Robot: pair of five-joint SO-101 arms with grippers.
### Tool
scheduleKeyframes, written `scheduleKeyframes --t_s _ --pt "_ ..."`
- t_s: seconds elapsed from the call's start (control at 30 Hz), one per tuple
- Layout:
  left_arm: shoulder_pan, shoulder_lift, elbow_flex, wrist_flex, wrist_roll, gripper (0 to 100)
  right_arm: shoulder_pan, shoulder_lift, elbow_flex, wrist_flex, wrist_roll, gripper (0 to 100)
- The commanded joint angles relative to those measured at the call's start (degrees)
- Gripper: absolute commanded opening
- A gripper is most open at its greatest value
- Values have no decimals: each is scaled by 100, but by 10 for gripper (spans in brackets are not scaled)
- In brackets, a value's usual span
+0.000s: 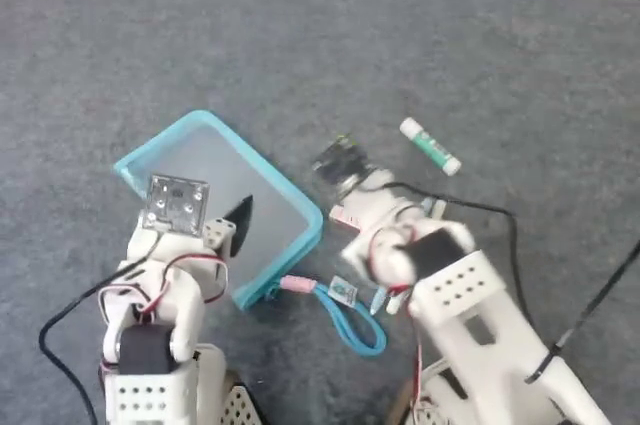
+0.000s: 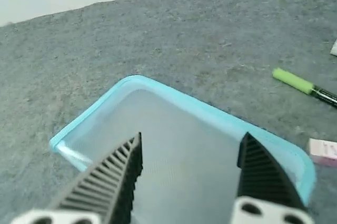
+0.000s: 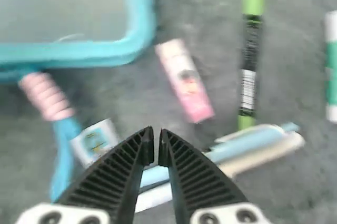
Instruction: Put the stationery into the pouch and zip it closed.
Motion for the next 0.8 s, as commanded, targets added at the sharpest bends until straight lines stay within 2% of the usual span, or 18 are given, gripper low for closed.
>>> scheduleKeyframes --t_s 0.0,0.1,0.2,0.33,0.43,0.53,0.77 --pt "-492 589 -180 -686 273 276 -963 -198 -211 145 149 137" --pt "-826 1178 -207 -1222 492 276 -1138 -31 -246 119 158 283" --pt "-1073 1767 -233 -1811 712 276 -1165 400 -325 -66 158 355" --pt "-1653 2514 -655 -2013 1213 276 -1191 1042 -519 -347 158 311" --pt "-1952 3024 -963 -2022 1389 276 -1481 1367 -598 -462 158 269" --pt "-1943 3411 -1138 -2031 1389 276 -1824 1587 -659 -620 158 259" --pt "-1943 3727 -1305 -2031 1398 276 -1877 2237 -1037 -831 158 259"
